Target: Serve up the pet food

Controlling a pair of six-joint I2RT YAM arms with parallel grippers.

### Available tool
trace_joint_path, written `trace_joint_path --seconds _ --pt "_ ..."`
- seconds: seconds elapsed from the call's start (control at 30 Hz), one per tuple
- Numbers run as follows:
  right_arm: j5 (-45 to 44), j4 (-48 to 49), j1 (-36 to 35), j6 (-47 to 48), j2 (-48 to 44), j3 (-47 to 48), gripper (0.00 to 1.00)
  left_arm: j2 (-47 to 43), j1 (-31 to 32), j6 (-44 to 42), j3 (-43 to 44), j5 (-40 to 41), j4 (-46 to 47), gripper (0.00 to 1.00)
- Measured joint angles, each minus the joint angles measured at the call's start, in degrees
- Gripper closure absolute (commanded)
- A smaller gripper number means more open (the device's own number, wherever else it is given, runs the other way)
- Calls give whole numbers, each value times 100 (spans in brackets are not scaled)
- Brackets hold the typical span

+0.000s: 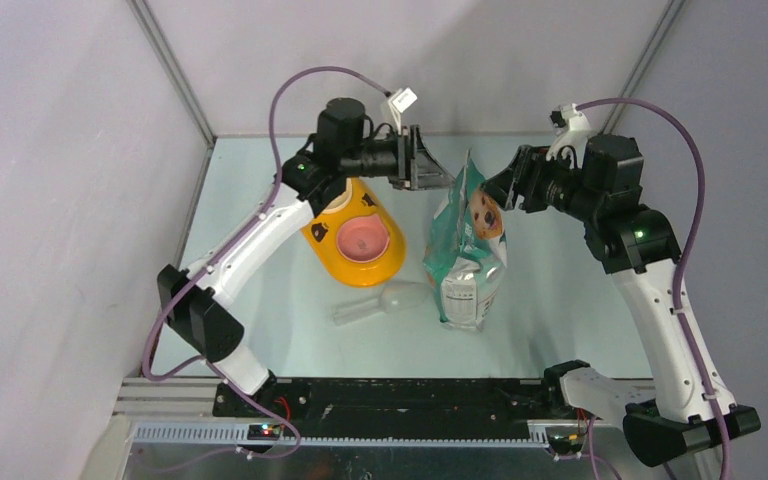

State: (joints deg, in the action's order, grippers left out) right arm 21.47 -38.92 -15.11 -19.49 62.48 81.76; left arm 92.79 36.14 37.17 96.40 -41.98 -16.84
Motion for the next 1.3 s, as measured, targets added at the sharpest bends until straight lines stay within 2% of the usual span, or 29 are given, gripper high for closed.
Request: trace_joint_path --seconds 0.3,0.5,0.67,1.07,1.3 --pt "321 52 -24 -774 133 39 40 79 280 140 -9 -155 39 71" --pt "496 50 -79 -1014 332 39 42 74 286 118 -109 -146 -4 76" --pt "575 48 -85 -1097 494 39 49 50 286 44 -201 -122 -39 82" --pt "621 61 -11 -1185 442 -138 62 48 289 -72 -264 -116 -46 84" --pt "623 92 0 -1178 382 -225 61 42 291 -122 -264 -114 -46 83"
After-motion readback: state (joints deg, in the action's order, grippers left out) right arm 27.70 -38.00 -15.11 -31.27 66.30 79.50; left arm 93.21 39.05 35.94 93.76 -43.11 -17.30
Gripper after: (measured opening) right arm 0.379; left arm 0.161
